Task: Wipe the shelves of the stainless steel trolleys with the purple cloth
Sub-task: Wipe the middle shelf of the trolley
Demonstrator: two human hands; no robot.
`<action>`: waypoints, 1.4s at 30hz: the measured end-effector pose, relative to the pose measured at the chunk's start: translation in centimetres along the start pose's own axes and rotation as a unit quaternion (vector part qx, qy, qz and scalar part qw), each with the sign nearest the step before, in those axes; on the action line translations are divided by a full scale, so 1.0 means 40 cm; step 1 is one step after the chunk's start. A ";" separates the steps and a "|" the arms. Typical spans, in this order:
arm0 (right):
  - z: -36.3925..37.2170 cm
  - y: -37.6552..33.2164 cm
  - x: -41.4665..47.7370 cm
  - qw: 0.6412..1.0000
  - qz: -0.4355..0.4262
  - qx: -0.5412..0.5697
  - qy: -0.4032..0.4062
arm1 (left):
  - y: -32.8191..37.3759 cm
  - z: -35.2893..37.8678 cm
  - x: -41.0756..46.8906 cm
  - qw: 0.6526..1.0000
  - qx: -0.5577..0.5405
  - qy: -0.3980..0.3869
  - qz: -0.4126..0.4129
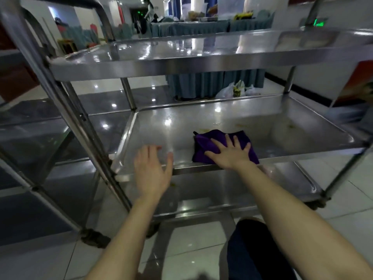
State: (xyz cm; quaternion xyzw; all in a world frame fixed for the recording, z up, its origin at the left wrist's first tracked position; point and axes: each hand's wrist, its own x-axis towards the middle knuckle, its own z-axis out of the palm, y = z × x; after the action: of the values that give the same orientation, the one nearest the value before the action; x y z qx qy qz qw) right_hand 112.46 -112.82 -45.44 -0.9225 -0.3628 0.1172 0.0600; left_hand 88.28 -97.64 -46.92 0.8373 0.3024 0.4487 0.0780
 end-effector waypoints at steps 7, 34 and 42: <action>0.001 0.014 -0.002 1.000 -0.015 0.001 -0.006 | 0.015 0.169 0.131 0.946 0.129 -0.283 -0.093; -0.055 0.131 0.303 0.998 -0.056 -0.018 0.005 | -0.011 0.171 0.128 0.955 0.164 -0.226 -0.100; -0.103 0.418 0.260 0.998 0.049 -0.014 0.027 | -0.008 0.172 0.150 0.948 0.233 -0.212 -0.041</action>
State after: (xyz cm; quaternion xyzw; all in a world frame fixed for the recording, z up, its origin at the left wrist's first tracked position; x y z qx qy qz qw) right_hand 131.86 -117.99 -46.55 -0.9428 -0.3169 0.0901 0.0508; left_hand 96.13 -92.94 -46.84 0.8949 0.4089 0.1743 -0.0387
